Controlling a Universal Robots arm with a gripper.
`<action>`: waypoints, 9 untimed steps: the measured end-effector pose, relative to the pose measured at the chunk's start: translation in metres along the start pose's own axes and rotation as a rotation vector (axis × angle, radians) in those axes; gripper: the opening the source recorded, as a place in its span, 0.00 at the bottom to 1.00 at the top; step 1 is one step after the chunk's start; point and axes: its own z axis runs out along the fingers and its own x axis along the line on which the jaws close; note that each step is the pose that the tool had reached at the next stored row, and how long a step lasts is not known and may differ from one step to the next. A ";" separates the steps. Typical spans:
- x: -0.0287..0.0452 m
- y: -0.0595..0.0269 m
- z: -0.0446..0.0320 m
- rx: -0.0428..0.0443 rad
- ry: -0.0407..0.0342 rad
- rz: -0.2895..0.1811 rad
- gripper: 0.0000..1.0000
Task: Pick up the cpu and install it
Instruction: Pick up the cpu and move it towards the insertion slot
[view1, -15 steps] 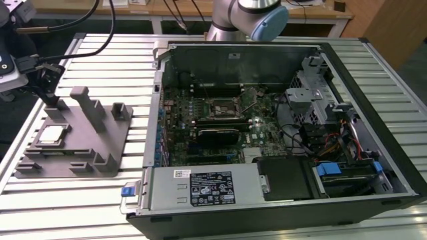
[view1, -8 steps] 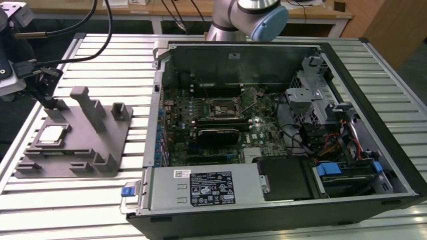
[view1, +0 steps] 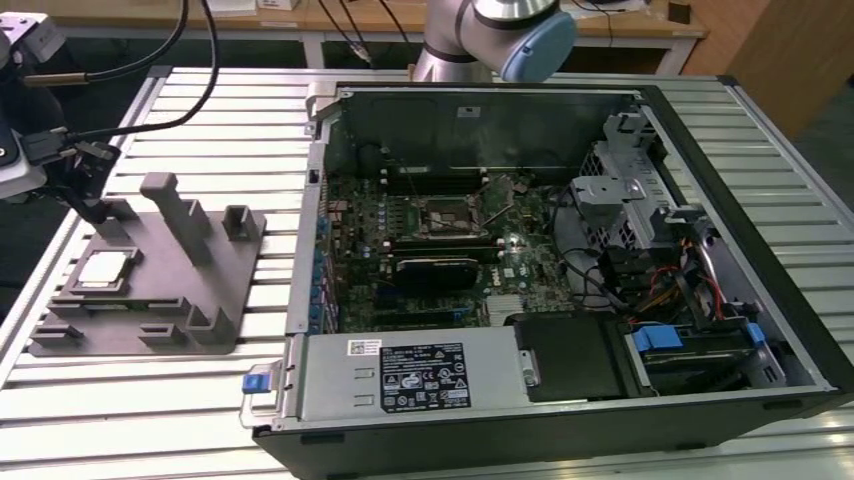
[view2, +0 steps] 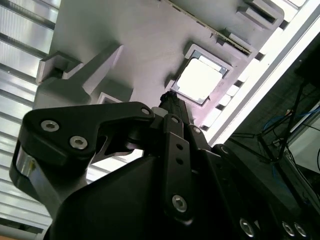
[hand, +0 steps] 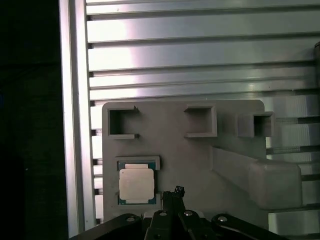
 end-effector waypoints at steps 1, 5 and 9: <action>0.0011 -0.0003 0.0011 -0.0001 0.0000 0.000 0.11; 0.0044 -0.0024 0.0065 -0.0001 0.0003 0.000 0.11; 0.0070 -0.0045 0.0123 0.0000 0.0009 0.000 0.11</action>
